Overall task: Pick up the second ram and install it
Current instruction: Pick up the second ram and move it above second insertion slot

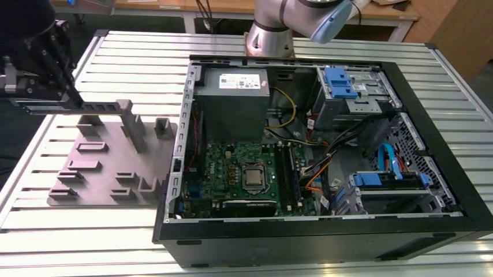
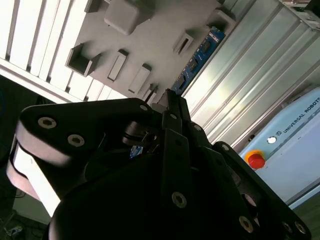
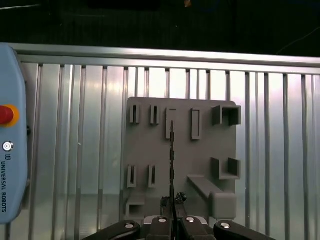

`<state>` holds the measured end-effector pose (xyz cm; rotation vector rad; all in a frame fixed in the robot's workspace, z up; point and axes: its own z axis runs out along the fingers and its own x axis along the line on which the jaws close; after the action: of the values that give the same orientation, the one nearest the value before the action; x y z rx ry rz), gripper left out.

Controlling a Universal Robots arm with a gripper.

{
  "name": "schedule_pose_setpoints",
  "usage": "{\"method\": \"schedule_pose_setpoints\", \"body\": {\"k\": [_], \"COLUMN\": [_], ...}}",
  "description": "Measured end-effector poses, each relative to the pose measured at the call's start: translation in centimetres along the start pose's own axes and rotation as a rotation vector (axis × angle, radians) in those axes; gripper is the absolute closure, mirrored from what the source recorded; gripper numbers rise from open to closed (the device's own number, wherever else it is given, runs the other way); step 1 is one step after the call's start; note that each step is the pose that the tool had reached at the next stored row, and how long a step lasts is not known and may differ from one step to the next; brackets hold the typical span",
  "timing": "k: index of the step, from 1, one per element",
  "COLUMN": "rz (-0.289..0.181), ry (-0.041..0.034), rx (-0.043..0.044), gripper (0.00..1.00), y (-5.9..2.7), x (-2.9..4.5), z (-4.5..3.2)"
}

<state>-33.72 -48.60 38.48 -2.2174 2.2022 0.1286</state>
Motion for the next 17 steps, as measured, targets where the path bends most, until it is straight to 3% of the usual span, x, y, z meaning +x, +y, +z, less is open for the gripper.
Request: {"method": "schedule_pose_setpoints", "body": {"k": [17], "rz": [0.000], "ry": [-0.0001], "rx": [-0.0032], "gripper": [0.87], "y": [-6.01], "x": [0.03], "z": [-0.29]}}
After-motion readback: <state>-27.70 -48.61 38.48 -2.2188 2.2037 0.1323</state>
